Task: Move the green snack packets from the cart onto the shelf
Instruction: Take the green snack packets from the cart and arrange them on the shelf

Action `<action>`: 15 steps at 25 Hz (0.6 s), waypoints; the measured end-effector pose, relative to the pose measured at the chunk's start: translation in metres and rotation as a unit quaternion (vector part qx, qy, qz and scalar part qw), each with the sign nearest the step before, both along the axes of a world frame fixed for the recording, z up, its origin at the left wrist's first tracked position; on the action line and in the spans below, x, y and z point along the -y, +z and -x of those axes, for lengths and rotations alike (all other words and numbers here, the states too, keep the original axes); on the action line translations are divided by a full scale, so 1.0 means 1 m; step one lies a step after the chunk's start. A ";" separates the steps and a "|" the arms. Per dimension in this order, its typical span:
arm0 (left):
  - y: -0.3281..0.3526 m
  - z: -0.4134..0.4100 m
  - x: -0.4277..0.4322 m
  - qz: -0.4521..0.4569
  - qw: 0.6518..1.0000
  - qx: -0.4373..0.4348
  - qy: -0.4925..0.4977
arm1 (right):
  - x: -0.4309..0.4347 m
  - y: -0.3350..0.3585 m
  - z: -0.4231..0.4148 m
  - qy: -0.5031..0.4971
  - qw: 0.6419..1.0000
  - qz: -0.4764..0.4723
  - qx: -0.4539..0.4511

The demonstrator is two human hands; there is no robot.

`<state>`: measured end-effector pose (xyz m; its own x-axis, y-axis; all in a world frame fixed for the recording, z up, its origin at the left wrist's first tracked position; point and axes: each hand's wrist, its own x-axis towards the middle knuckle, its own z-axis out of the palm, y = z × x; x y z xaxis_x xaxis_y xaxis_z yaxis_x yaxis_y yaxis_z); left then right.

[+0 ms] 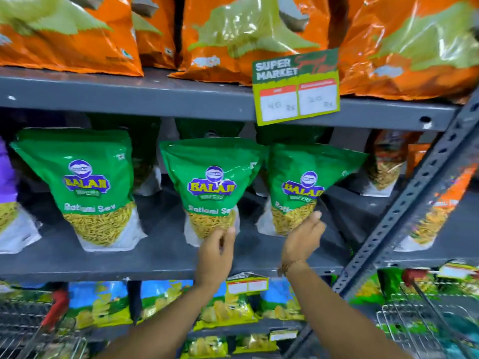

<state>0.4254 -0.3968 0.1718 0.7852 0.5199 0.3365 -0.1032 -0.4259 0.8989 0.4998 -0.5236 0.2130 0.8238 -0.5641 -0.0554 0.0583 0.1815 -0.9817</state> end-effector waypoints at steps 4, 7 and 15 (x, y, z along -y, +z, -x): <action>0.059 -0.077 0.067 0.134 0.979 -0.052 -0.144 | 0.068 0.060 -0.057 0.060 0.993 -0.050 0.090; 0.100 -0.118 0.080 0.230 0.971 -0.051 -0.030 | 0.089 0.096 -0.097 0.153 0.985 0.029 0.070; 0.052 -0.107 0.083 0.209 0.965 -0.099 -0.121 | 0.096 0.009 -0.081 0.298 0.950 -0.090 0.034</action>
